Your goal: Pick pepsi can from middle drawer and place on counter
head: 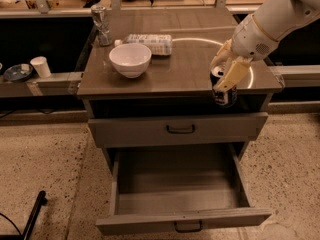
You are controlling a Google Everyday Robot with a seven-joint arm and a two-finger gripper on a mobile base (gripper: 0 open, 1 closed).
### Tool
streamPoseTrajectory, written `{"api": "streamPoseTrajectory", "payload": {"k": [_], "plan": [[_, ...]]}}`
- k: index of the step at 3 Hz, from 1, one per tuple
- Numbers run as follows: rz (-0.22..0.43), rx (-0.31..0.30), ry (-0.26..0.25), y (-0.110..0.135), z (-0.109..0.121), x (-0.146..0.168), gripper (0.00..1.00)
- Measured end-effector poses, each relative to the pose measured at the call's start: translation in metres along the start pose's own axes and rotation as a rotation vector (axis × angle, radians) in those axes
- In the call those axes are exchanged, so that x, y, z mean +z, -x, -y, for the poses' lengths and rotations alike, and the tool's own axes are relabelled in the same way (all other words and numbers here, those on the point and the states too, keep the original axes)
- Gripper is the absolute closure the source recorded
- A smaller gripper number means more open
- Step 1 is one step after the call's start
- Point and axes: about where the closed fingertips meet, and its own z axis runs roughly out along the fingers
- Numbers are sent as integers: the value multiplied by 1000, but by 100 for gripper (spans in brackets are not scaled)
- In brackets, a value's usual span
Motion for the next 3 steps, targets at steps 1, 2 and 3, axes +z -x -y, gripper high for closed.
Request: {"api": "streamPoseTrajectory", "payload": {"k": [1,2,3], "plan": [[-5,-22,2,3,2,2,100],[36,-93,51,42,5,2,100],[112,-166,98,114,24,-7,100]]}}
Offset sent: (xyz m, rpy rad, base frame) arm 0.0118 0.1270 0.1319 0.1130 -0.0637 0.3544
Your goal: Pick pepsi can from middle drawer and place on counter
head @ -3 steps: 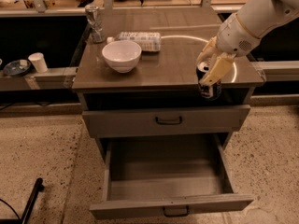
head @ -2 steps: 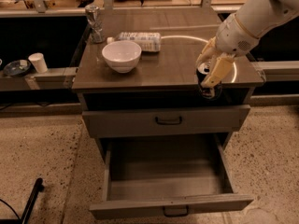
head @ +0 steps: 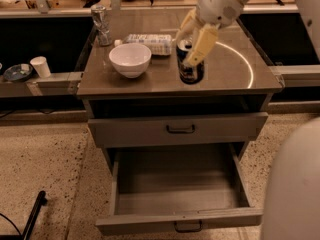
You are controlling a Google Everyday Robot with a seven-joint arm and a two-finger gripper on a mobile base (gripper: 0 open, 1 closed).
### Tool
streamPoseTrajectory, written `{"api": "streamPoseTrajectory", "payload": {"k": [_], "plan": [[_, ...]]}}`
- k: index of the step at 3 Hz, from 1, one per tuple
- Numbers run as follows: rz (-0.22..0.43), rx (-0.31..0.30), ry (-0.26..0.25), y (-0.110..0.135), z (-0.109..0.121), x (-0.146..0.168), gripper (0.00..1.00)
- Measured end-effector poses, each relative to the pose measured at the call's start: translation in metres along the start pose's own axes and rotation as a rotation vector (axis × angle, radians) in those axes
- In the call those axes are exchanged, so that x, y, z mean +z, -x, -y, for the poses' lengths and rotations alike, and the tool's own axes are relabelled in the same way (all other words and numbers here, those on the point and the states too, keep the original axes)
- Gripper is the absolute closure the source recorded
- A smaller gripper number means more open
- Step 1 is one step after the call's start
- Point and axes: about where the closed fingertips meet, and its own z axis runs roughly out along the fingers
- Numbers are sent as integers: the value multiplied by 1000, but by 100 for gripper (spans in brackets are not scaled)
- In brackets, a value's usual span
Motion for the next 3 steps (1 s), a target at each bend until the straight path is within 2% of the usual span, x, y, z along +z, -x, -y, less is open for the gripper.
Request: {"api": "streamPoseTrajectory", "payload": {"k": [1,2,3], "plan": [[63,44,-9,31,38,8,100],[67,227,-88,14,75,4,100],[51,332,-122,-8,88,8,100]]}}
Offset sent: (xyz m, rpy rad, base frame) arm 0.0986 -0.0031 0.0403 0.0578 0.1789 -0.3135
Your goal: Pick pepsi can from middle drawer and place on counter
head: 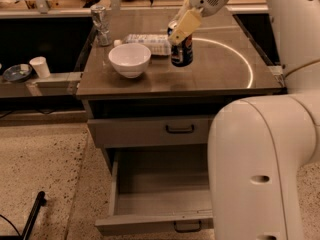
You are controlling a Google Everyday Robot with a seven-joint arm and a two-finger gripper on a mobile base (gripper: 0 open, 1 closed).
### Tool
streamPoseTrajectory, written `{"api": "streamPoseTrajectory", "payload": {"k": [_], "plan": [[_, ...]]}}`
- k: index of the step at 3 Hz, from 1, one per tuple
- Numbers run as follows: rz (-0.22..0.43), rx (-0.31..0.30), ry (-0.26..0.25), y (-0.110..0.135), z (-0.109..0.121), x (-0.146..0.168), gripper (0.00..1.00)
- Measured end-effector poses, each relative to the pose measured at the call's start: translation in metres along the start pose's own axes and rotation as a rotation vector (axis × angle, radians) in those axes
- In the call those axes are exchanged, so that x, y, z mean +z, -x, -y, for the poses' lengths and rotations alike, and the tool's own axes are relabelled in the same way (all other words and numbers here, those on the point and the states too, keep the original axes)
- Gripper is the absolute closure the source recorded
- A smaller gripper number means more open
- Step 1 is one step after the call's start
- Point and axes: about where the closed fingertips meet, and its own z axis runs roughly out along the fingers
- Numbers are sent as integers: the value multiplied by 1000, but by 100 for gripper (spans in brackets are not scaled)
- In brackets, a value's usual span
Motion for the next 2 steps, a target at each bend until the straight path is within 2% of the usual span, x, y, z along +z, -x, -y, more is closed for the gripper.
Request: {"api": "streamPoseTrajectory", "payload": {"k": [1,2], "plan": [[48,63,2,-14,13,15,74],[65,72,10,-17,18,26,51]]}}
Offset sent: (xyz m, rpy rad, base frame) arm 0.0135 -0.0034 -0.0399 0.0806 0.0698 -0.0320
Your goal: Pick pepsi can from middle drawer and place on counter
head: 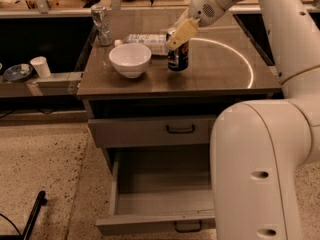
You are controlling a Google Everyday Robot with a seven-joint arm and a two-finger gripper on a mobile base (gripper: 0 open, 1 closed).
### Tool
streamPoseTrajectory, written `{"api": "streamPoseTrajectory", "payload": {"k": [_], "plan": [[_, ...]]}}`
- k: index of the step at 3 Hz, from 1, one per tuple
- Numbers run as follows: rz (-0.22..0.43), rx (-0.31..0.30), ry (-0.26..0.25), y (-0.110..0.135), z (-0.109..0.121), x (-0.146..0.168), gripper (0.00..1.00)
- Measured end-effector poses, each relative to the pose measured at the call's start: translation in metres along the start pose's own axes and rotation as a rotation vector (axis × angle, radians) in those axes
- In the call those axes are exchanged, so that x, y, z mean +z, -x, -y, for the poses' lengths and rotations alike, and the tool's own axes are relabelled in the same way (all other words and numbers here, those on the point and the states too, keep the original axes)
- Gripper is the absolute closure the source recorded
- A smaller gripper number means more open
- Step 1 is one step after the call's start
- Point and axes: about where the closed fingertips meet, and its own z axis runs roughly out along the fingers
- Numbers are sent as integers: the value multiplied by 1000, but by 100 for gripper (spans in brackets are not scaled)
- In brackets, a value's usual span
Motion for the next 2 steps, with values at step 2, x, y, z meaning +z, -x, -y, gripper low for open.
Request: {"api": "streamPoseTrajectory", "payload": {"k": [2], "plan": [[15,-2,2,-5,1,5,4]]}}
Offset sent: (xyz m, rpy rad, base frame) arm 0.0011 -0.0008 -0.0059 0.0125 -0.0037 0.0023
